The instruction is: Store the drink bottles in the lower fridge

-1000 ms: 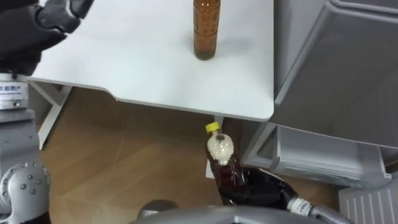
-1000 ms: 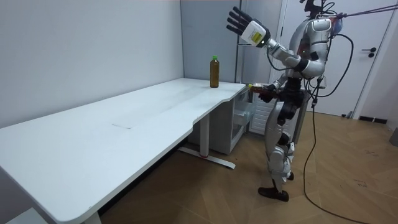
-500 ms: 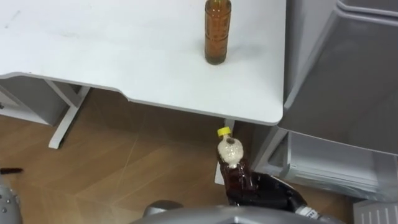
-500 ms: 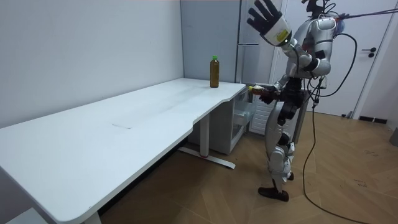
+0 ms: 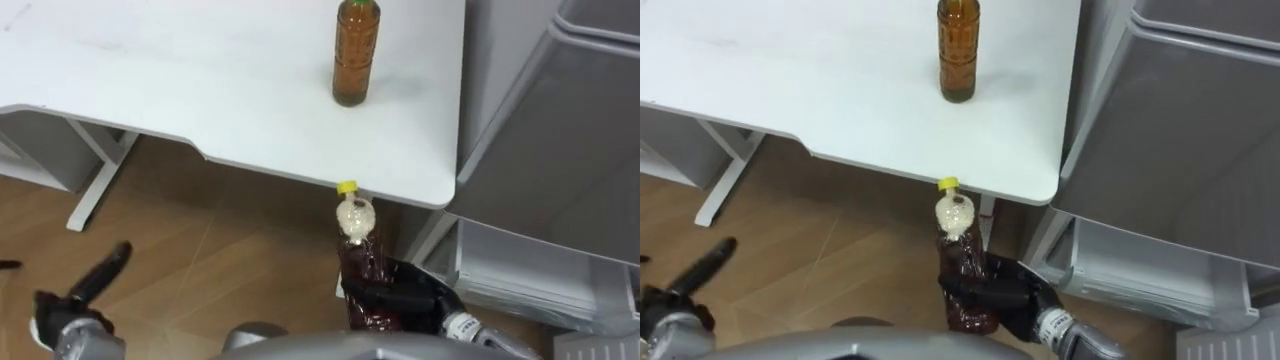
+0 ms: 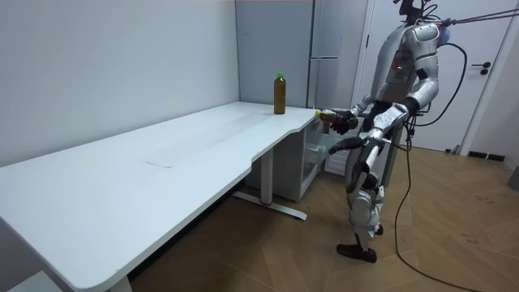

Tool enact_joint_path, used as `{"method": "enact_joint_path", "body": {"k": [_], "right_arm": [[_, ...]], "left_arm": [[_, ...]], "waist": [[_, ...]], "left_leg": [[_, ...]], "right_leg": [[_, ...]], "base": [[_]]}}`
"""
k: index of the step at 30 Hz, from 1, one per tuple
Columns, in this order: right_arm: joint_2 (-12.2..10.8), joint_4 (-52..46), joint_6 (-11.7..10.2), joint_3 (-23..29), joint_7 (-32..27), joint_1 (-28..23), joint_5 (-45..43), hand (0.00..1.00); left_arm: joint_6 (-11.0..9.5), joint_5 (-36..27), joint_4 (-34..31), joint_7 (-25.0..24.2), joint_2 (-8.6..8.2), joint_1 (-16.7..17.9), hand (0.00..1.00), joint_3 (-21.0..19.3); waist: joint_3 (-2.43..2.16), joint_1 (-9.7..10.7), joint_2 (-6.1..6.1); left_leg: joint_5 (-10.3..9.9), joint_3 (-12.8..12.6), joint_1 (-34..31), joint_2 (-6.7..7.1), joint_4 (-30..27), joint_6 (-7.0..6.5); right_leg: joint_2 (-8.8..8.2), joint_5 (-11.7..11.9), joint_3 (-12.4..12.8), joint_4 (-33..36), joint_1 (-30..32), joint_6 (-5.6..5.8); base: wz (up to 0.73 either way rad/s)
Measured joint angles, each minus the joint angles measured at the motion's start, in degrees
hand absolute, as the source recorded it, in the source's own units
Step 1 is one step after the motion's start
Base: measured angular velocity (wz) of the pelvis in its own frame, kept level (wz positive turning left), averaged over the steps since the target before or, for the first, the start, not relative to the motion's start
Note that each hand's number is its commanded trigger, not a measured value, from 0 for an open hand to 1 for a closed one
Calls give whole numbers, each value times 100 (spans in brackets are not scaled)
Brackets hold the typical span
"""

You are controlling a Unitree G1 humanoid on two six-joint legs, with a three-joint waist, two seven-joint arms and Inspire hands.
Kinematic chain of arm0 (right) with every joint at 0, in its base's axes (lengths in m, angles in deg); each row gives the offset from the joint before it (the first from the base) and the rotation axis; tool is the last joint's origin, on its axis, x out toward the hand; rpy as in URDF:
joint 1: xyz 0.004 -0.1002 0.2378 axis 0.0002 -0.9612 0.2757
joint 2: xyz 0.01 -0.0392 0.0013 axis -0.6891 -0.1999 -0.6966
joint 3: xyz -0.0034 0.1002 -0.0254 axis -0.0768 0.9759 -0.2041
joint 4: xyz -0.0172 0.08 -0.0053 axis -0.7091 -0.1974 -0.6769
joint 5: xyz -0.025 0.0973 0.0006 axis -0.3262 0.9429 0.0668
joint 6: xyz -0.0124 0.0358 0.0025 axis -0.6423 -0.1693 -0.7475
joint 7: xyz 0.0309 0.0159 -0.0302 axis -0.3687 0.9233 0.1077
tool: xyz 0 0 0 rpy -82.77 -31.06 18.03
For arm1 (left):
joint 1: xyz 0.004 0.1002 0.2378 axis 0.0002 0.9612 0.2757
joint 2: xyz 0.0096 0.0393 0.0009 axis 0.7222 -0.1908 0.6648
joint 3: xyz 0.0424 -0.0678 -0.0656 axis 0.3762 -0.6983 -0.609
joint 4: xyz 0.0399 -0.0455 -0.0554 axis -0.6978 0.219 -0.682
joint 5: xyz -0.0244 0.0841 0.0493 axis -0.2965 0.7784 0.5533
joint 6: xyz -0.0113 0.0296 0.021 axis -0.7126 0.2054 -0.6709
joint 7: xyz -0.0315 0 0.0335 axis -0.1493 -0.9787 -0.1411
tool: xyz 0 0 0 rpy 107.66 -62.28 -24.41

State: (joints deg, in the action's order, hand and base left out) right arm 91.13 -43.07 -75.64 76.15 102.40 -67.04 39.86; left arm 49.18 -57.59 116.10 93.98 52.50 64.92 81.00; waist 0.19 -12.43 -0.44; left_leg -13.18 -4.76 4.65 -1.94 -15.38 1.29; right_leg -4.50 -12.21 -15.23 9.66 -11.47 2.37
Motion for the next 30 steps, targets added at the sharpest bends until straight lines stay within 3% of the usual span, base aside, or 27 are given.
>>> {"method": "enact_joint_path", "body": {"k": [6, 10, 14, 16, 17, 21, 24, 30], "right_arm": [[70, 62, 115, -198, -212, 175, 733, 100], [121, 116, 192, -240, -199, 229, 895, 100], [124, 301, 177, -224, -110, 322, 903, 100], [121, 305, 173, -217, -108, 321, 903, 100], [126, 338, 163, -203, -96, 317, 918, 100], [176, 374, 46, -199, -93, 280, 964, 100], [184, 506, 39, -170, -22, 270, 1134, 100], [273, 830, -123, -69, 148, 247, 1502, 100]], "left_arm": [[464, -561, 1007, -569, 6, 428, 0, 343], [680, -606, 1759, -1021, -34, 384, 0, 575], [959, -465, 2245, -1520, -129, 364, 0, 718], [1004, -78, 2267, -1684, -141, 355, 0, 808], [1046, 436, 2260, -1775, -155, 287, 0, 805], [1065, 2201, 2240, -1934, -118, 107, 0, 865], [1065, 3104, 2228, -1942, -116, -56, 0, 920], [1067, 3871, 2226, -1985, -117, -168, 0, 926]], "waist": [[10, 145, -7], [12, 249, 42], [16, 499, 55], [-7, 613, 89], [16, 675, 37], [0, 912, 48], [-24, 1047, 37], [-38, 1137, 58]], "left_leg": [[-25, -50, -3, -7, 55, 0], [-25, -52, -19, -5, 50, -2], [-23, -53, -29, 1, 46, -3], [-19, -38, -37, 9, 48, -7], [-15, -37, -29, 19, 56, -12], [-14, -21, -42, 30, 52, -15], [-13, -22, -41, 31, 54, -15], [-14, -82, 4, 24, 65, -16]], "right_leg": [[1, -3, 25, -11, 20, 5], [-2, -4, 46, 3, 44, 7], [-1, -15, 76, -6, 51, 22], [2, -16, 93, -9, 49, 23], [-2, -16, 94, -9, 48, 23], [-10, -14, 80, -1, 49, 25], [-8, -14, 89, -2, 50, 25], [-4, -12, 186, -2, 54, 27]], "base": [[-2], [0], [0], [0], [4], [0], [0], [-6]]}}
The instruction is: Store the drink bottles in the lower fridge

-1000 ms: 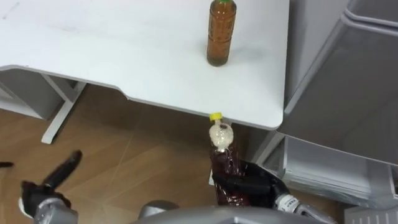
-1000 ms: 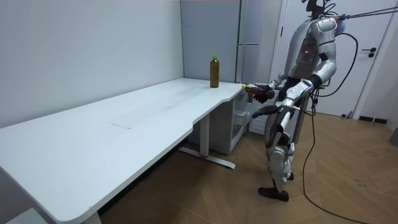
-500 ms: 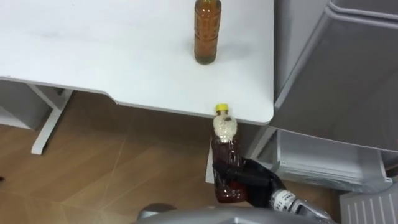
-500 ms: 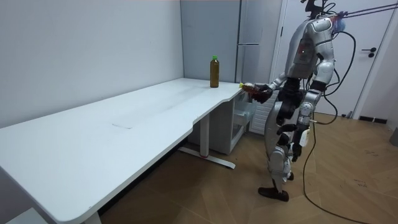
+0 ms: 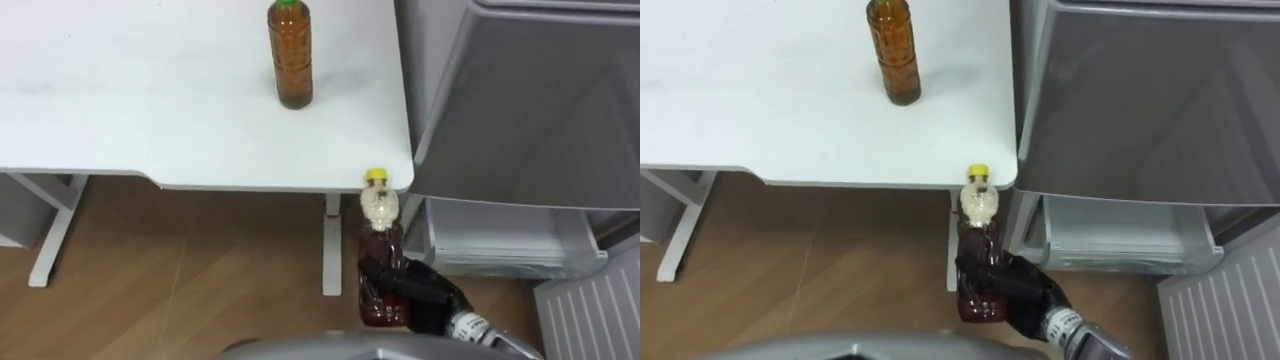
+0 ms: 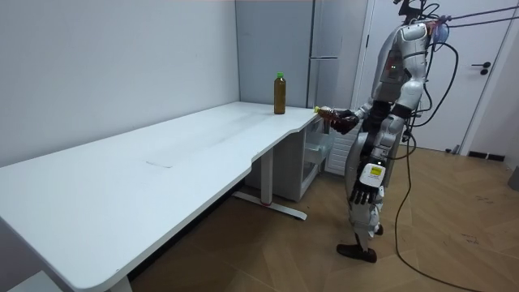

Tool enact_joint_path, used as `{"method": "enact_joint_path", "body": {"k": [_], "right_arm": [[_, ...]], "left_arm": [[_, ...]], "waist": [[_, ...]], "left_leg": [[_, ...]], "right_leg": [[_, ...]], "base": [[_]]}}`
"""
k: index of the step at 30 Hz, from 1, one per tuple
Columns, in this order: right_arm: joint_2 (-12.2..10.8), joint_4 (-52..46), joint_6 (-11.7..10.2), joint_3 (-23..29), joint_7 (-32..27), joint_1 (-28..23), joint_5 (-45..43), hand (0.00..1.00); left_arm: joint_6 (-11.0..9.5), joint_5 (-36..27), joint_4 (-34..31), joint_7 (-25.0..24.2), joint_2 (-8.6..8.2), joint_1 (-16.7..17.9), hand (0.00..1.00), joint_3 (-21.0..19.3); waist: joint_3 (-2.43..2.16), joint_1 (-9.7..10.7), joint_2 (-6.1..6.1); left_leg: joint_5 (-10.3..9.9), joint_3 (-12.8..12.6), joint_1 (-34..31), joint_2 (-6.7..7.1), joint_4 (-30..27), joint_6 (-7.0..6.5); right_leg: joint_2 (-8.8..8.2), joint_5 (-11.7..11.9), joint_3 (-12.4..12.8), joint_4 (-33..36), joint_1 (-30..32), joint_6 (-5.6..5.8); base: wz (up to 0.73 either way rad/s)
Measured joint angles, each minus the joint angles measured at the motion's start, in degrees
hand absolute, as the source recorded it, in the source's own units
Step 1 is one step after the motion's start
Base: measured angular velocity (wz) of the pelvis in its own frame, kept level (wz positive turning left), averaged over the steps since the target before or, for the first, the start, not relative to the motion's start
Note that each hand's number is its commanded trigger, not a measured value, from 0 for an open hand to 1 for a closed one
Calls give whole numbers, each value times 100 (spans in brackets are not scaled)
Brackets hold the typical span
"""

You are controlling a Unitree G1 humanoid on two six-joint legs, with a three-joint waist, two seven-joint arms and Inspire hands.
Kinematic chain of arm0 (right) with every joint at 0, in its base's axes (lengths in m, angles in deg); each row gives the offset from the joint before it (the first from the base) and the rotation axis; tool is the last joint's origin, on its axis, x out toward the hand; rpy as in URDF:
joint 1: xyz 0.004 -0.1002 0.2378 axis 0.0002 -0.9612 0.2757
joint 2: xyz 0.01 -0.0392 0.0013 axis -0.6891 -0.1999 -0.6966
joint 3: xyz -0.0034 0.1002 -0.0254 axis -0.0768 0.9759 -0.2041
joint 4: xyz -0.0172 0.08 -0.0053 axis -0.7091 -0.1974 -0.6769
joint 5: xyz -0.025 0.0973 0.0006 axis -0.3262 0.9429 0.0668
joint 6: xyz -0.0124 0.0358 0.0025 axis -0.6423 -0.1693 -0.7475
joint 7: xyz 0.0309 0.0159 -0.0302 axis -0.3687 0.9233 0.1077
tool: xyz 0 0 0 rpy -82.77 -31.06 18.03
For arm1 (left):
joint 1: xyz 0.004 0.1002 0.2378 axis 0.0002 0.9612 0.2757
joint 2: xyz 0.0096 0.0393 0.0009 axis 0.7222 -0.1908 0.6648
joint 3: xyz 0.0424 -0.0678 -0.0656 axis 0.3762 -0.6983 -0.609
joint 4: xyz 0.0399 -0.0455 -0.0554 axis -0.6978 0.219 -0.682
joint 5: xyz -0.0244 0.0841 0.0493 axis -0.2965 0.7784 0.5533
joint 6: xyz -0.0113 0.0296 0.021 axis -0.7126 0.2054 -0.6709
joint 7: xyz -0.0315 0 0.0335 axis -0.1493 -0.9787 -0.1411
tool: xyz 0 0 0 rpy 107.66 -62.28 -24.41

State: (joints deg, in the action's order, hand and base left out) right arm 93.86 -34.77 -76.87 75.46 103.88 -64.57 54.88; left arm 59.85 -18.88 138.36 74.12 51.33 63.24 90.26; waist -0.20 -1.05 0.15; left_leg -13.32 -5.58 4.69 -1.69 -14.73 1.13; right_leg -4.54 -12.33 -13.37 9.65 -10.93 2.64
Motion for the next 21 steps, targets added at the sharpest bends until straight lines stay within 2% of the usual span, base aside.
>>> {"method": "enact_joint_path", "body": {"k": [4, 7, 11, 14, 21], "right_arm": [[-8, 172, -83, 90, 17, -8, 264, 100], [-107, 410, -141, 309, -61, 3, 673, 100], [-144, 1363, -141, 710, -648, 143, 993, 100], [-135, 1964, -161, 822, -945, 141, 1207, 100], [-185, 2692, -259, 1045, -1228, 242, 1558, 100]], "left_arm": [[0, 289, -1, -30, 2, 13, 0, -7], [-1, 415, 0, -56, 2, 27, 0, -9], [-4, 479, 12, -103, 20, 95, 0, -2], [-3, 510, 45, -99, 20, 153, 0, -1], [14, 935, 226, -97, -15, 140, 0, -2]], "waist": [[-11, 74, 16], [-16, 81, 27], [-17, 77, 9], [-21, 78, -19], [-11, 97, -42]], "left_leg": [[-1, -32, 10, -8, -15, -1], [-1, -78, 52, -30, -20, -1], [-1, -89, 70, -33, -5, 0], [0, -102, 73, -41, 23, 2], [0, -164, 101, -49, 104, 9]], "right_leg": [[13, 3, 89, 4, 3, -1], [43, 13, 220, -3, 1, -7], [50, 12, 238, -20, -2, -9], [64, 22, 243, -77, 2, -23], [70, 41, 272, -92, 2, -30]], "base": [[-5], [-8], [-1], [-1], [-3]]}}
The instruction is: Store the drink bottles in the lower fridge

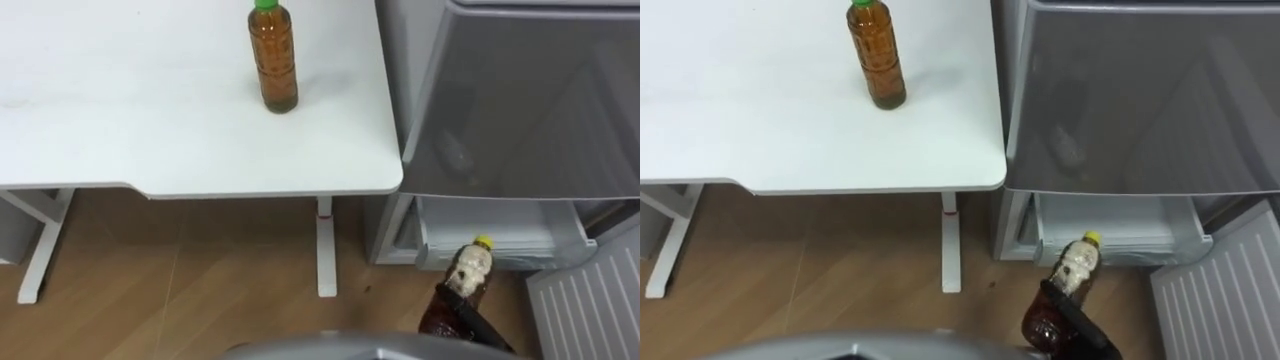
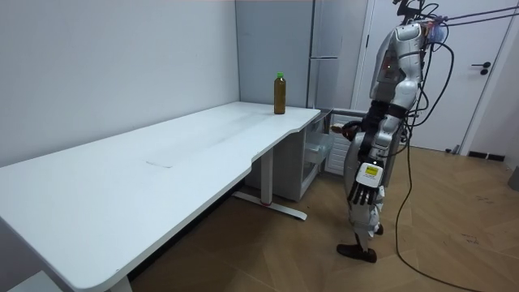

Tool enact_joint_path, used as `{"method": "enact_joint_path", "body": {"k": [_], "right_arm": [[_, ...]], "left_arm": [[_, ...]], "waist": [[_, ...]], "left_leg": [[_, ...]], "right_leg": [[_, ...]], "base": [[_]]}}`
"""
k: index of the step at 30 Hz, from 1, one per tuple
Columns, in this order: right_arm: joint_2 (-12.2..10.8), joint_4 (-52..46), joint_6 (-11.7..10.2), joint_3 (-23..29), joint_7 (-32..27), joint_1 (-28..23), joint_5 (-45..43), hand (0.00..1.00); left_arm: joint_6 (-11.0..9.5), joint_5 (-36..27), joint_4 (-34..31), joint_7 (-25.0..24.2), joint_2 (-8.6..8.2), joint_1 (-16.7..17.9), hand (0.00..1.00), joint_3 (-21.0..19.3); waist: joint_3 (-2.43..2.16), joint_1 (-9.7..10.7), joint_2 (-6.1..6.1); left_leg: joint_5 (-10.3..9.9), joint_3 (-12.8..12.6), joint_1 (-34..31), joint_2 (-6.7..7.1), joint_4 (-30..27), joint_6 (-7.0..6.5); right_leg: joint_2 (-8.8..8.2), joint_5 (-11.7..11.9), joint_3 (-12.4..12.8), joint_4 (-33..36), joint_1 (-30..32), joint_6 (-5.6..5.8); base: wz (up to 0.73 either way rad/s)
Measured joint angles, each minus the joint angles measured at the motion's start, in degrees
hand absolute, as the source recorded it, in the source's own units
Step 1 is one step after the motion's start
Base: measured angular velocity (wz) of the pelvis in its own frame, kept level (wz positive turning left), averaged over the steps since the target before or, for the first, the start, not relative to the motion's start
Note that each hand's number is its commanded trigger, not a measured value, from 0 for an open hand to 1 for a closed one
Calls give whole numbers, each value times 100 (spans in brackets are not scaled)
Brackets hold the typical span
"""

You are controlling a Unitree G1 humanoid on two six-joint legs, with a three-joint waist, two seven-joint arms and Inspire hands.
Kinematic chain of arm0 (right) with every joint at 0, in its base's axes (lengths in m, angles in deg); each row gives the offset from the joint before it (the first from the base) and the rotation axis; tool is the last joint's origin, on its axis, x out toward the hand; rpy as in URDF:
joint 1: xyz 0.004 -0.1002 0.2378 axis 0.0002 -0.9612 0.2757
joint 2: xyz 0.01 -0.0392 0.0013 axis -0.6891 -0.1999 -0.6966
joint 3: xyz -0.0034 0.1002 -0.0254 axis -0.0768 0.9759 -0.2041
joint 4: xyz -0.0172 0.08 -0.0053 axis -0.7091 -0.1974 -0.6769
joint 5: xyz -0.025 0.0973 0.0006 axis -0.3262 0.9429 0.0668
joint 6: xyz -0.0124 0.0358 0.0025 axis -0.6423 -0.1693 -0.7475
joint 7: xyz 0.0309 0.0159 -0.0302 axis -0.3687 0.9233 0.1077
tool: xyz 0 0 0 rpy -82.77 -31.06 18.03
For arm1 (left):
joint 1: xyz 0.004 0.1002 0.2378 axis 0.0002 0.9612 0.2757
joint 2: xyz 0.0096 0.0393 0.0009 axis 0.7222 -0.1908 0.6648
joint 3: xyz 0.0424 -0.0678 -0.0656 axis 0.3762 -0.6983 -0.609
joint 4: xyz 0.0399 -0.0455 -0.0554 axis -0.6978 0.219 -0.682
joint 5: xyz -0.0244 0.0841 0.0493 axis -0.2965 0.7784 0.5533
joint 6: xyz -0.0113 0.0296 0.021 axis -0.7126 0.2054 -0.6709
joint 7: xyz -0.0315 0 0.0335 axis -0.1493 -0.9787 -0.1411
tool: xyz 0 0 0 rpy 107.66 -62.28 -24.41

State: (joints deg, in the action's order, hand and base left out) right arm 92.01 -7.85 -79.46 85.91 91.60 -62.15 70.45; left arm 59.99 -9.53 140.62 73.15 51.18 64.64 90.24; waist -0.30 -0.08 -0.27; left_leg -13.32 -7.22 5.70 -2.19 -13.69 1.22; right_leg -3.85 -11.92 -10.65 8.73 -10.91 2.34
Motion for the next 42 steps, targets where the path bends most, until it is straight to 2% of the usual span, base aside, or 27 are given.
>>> {"method": "enact_joint_path", "body": {"k": [6, 16, 18, 25, 27, 28, 29, 30, 32, 38, 39, 41, 42], "right_arm": [[1, 281, 36, 39, -146, 66, 307, 100], [-46, 384, 70, 178, -606, 150, 344, 100], [-47, 384, 69, 217, -843, 271, 359, 100], [-62, 375, 58, 443, -1349, 786, 524, 100], [-48, 344, 54, 683, -1503, 1073, 721, 100], [-41, 340, 49, 777, -1558, 1185, 770, 100], [-26, 329, 3, 916, -1660, 1401, 895, 100], [0, 301, -46, 1000, -1768, 1650, 971, 100], [55, 325, -117, 1053, -1832, 1979, 1042, 100], [234, 677, -152, 1054, -2167, 3055, 1088, 100], [271, 788, -150, 1053, -2195, 3194, 1074, 100], [335, 827, -148, 1052, -2275, 3306, 1080, 100], [408, 826, -150, 1040, -2303, 3329, 1080, 100]], "left_arm": [[37, 48, 24, -6, -11, -18, 0, -1], [30, 47, 20, -14, -7, -100, 0, -25], [26, 42, 20, -13, -8, -84, 0, -23], [24, 164, 10, -20, -8, -107, 0, -29], [29, 164, 10, -112, -7, -228, 0, -42], [28, 161, 12, -130, -7, -284, 0, -42], [26, 162, 18, -183, -6, -370, 0, -43], [26, 164, 16, -228, 1, -464, 0, -45], [20, 164, 20, -236, 11, -671, 0, -112], [-151, 131, 422, -224, 105, -1391, 0, -120], [-151, 126, 449, -221, 123, -1489, 0, -115], [-153, 105, 448, -225, 159, -1595, 0, -70], [-155, 98, 460, -220, 184, -1680, 0, -11]], "waist": [[4, 5, -21], [27, -7, -45], [49, -2, -21], [48, 11, -9], [46, 11, 21], [68, 5, 50], [113, 0, 106], [128, 3, 171], [146, 16, 222], [164, -42, 179], [185, -56, 139], [181, -86, 75], [189, -172, 41]], "left_leg": [[-12, 0, -4, 1, 11, 13], [-14, -21, -6, -4, -55, 11], [-20, -32, -26, -5, -60, 9], [-23, -23, -197, -5, -124, 0], [-44, 37, -450, -11, -313, -30], [-48, 45, -508, -12, -354, -36], [-54, 51, -639, -12, -432, -50], [-58, 83, -838, -12, -552, -62], [-43, 130, -1115, -4, -690, -93], [-12, 190, -2133, 22, -1301, -144], [-5, 191, -2286, 25, -1391, -154], [2, 195, -2584, 30, -1551, -163], [0, 200, -2791, 25, -1672, -165]], "right_leg": [[0, -5, -2, -19, 6, 5], [10, -5, 51, -66, 7, 4], [12, -7, 84, -68, 10, 5], [4, -10, 81, 35, 175, 6], [-22, -10, -28, 167, 399, 5], [-28, -10, -36, 221, 454, 5], [-44, -11, -39, 323, 599, 6], [-62, -25, -51, 497, 773, 14], [-91, -43, -85, 676, 1032, 18], [-235, -318, -87, 1586, 2165, -27], [-261, -356, -81, 1746, 2355, -41], [-302, -412, -77, 1996, 2709, -63], [-312, -436, -57, 2145, 2931, -75]], "base": [[0], [0], [-5], [2], [14], [8], [4], [5], [11], [10], [6], [2], [0]]}}
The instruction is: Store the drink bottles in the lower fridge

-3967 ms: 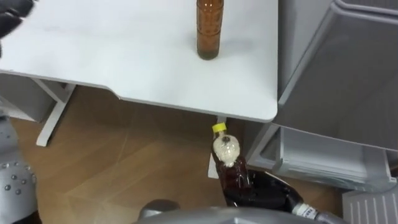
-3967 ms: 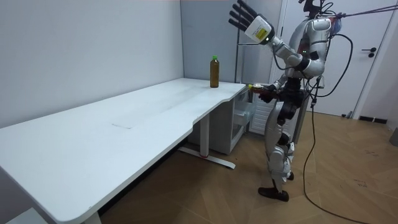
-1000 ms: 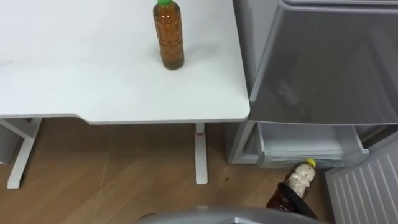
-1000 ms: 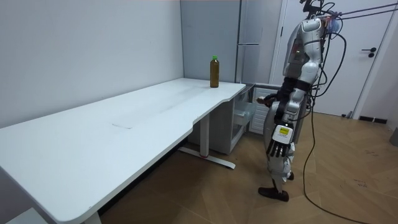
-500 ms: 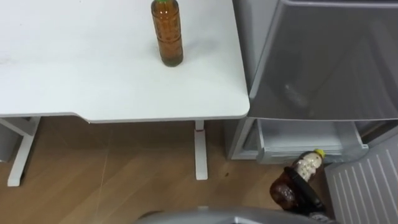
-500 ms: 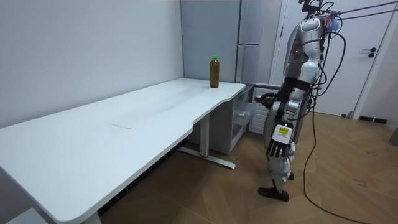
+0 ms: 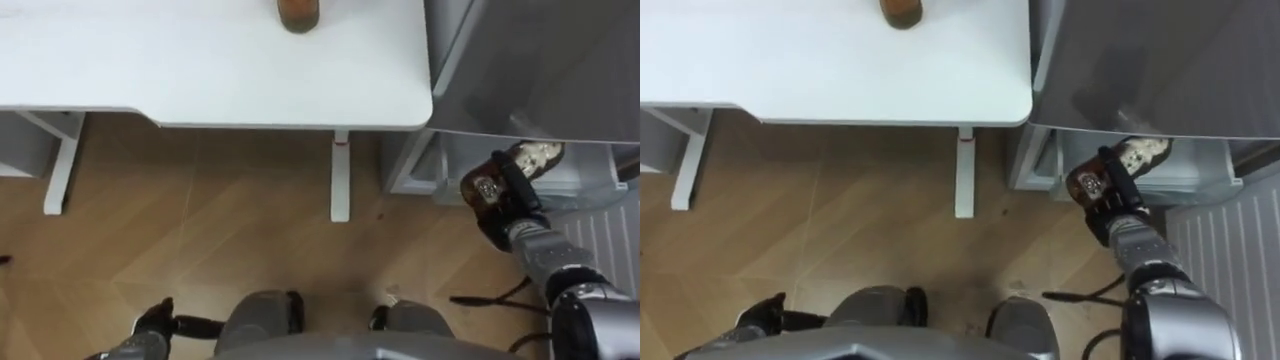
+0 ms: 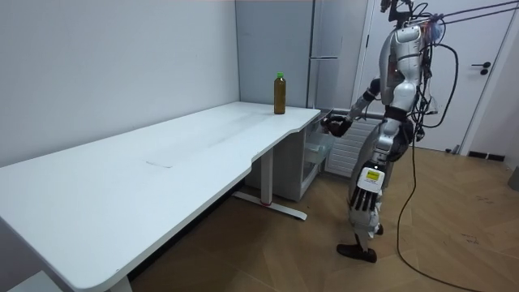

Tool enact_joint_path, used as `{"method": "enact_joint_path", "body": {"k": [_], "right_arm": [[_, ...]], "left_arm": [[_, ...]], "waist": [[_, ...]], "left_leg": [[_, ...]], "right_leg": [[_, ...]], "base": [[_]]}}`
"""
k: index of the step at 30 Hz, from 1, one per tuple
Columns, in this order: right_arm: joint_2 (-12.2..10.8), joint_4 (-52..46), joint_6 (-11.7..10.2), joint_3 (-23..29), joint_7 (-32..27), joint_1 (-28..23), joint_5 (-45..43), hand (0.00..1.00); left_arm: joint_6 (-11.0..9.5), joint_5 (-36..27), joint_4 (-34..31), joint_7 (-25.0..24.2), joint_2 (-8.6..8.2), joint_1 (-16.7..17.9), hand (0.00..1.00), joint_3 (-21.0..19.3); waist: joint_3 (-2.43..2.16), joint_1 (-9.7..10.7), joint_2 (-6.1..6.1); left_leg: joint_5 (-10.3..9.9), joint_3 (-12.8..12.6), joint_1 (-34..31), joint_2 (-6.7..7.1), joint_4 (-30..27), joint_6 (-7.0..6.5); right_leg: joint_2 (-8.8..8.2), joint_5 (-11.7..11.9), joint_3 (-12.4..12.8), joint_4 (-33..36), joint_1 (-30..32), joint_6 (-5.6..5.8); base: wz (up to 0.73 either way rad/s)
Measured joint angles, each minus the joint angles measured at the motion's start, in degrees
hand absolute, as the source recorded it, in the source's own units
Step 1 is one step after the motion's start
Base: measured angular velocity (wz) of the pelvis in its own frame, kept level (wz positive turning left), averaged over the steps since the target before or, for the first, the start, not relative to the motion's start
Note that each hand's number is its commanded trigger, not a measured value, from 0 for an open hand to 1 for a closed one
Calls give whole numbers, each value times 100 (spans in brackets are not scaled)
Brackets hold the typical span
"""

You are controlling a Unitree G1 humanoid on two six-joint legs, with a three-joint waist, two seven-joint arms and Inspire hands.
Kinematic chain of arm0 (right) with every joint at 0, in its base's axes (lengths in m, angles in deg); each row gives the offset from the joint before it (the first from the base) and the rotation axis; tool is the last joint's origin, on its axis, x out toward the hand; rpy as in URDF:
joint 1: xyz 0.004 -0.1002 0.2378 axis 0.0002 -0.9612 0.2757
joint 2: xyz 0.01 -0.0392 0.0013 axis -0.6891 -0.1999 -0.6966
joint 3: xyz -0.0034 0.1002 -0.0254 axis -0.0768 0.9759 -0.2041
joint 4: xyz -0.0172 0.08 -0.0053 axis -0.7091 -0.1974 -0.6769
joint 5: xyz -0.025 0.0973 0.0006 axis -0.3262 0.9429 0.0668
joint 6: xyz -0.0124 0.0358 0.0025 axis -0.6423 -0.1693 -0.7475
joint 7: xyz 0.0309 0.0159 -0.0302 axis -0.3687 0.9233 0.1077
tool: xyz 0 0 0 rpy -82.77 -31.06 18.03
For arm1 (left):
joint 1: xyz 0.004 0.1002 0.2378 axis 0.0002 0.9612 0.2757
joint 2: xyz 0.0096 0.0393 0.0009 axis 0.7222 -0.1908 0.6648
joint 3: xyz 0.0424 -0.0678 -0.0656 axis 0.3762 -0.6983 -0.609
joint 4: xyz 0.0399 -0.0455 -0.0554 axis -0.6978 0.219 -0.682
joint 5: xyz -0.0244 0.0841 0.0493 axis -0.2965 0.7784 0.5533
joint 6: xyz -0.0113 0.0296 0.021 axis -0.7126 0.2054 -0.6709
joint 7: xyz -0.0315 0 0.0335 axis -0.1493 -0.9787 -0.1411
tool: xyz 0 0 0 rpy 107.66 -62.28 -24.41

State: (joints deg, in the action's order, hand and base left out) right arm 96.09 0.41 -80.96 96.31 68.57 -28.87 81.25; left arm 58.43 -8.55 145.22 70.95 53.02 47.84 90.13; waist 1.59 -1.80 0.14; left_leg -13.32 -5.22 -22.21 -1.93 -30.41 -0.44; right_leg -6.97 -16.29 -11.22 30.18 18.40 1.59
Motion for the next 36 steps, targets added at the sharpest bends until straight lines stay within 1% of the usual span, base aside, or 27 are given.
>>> {"method": "enact_joint_path", "body": {"k": [1, 3, 5, 6, 7, 9, 10, 11, 12, 14, 16, 18, 21, 23, 26, 28, 30, 33, 35, 36], "right_arm": [[38, 0, 0, -3, -36, 11, 1, 100], [149, 0, -10, -3, -216, 123, 46, 100], [239, 1, -10, -4, -341, 260, -43, 100], [289, 2, -10, -27, -380, 358, -111, 100], [324, 1, -9, -61, -382, 411, -133, 100], [469, 1, -3, -179, -386, 622, -151, 100], [494, -1, -2, -178, -389, 672, -150, 100], [536, -7, 11, -178, -412, 807, -151, 100], [586, -11, 32, -177, -463, 959, -140, 100], [677, -11, 35, -209, -547, 1138, -121, 100], [787, -15, 35, -219, -663, 1312, 3, 100], [897, -25, 24, -219, -911, 1495, 184, 100], [1017, -27, 23, -219, -1075, 1583, 451, 100], [1058, -40, 23, -218, -1185, 1632, 573, 100], [1097, -54, 23, -216, -1338, 1702, 585, 100], [1106, -56, 24, -215, -1445, 1734, 625, 100], [1150, -101, 24, -215, -1566, 1851, 718, 100], [1223, -359, 23, -214, -1609, 1858, 804, 100], [1240, -480, 12, -211, -1608, 1860, 875, 100], [1240, -501, 7, -210, -1607, 1878, 949, 100]], "left_arm": [[-1, 0, 2, 1, 13, -58, 0, 20], [-52, 0, 71, 35, 58, -258, 0, 58], [-78, -4, 75, 80, 70, -381, 0, 59], [-103, -11, 70, 109, 82, -426, 0, 64], [-106, -11, 68, 125, 90, -456, 0, 66], [-109, -10, 62, 171, 138, -569, 0, 115], [-109, -11, 54, 172, 156, -581, 0, 134], [-113, -8, 37, 190, 191, -588, 0, 174], [-107, -6, 40, 228, 197, -583, 0, 194], [-97, -4, 28, 283, 219, -572, 0, 345], [-56, 2, -99, 326, 231, -565, 0, 460], [-10, 18, -258, 445, 229, -570, 0, 475], [8, 15, -519, 623, 247, -555, 0, 504], [9, 27, -580, 701, 286, -561, 0, 573], [10, 32, -605, 846, 307, -558, 0, 697], [9, 1, -611, 904, 307, -532, 0, 762], [-4, -6, -623, 910, 308, -509, 0, 802], [-68, -5, -636, 911, 313, -492, 0, 800], [-86, -5, -630, 911, 316, -472, 0, 800], [-85, -6, -636, 911, 316, -465, 0, 800]], "waist": [[7, -31, -12], [27, -174, -42], [38, -208, -60], [41, -244, -66], [46, -264, -73], [62, -294, -99], [64, -286, -106], [83, -299, -153], [89, -311, -166], [90, -336, -178], [91, -342, -195], [92, -406, -215], [91, -475, -226], [89, -471, -228], [88, -401, -231], [88, -345, -233], [87, -261, -248], [84, -168, -253], [85, -152, -268], [77, -142, -290]], "left_leg": [[0, 1, -102, -7, -50, 0], [-2, -6, -541, -37, -304, -4], [-5, -17, -866, -27, -493, -8], [-15, -29, -1075, -30, -643, -22], [-25, -34, -1175, -31, -729, -28], [-43, -29, -1563, -17, -987, -36], [-46, -25, -1655, -13, -1040, -37], [-53, -31, -1792, 10, -1114, -33], [-53, -41, -1929, 16, -1171, -33], [-42, -53, -2124, 14, -1235, -16], [-17, -73, -2351, 8, -1324, -30], [-24, -94, -2645, 0, -1494, -45], [-39, -120, -2927, 0, -1650, -67], [-45, -123, -3109, 9, -1742, -79], [-54, -119, -3358, 70, -1871, -105], [-64, -136, -3451, 73, -1976, -162], [-101, -195, -3577, 93, -2070, -217], [-102, -183, -3688, 153, -2122, -227], [-113, -183, -3716, 167, -2147, -244], [-117, -183, -3717, 167, -2148, -248]], "right_leg": [[-2, -4, 8, 63, 108, -8], [-34, -21, 25, 373, 554, -55], [-95, -70, 29, 661, 918, -92], [-113, -107, 69, 855, 1163, -104], [-119, -134, 97, 966, 1276, -110], [-182, -235, 128, 1352, 1696, -138], [-194, -260, 141, 1432, 1796, -139], [-210, -292, 208, 1583, 1987, -142], [-224, -307, 234, 1681, 2149, -123], [-241, -307, 247, 1771, 2361, -121], [-267, -290, 255, 1876, 2606, -135], [-275, -268, 298, 2047, 2907, -137], [-285, -273, 349, 2210, 3210, -139], [-301, -279, 366, 2308, 3394, -147], [-396, -305, 367, 2490, 3640, -176], [-427, -350, 376, 2596, 3725, -159], [-527, -411, 375, 2739, 3871, -140], [-596, -437, 370, 2817, 3965, -118], [-598, -457, 388, 2844, 3986, -92], [-598, -460, 389, 2844, 3986, -90]], "base": [[-3], [-6], [-2], [0], [0], [8], [5], [0], [-4], [0], [0], [-2], [0], [3], [9], [8], [8], [11], [6], [0]]}}
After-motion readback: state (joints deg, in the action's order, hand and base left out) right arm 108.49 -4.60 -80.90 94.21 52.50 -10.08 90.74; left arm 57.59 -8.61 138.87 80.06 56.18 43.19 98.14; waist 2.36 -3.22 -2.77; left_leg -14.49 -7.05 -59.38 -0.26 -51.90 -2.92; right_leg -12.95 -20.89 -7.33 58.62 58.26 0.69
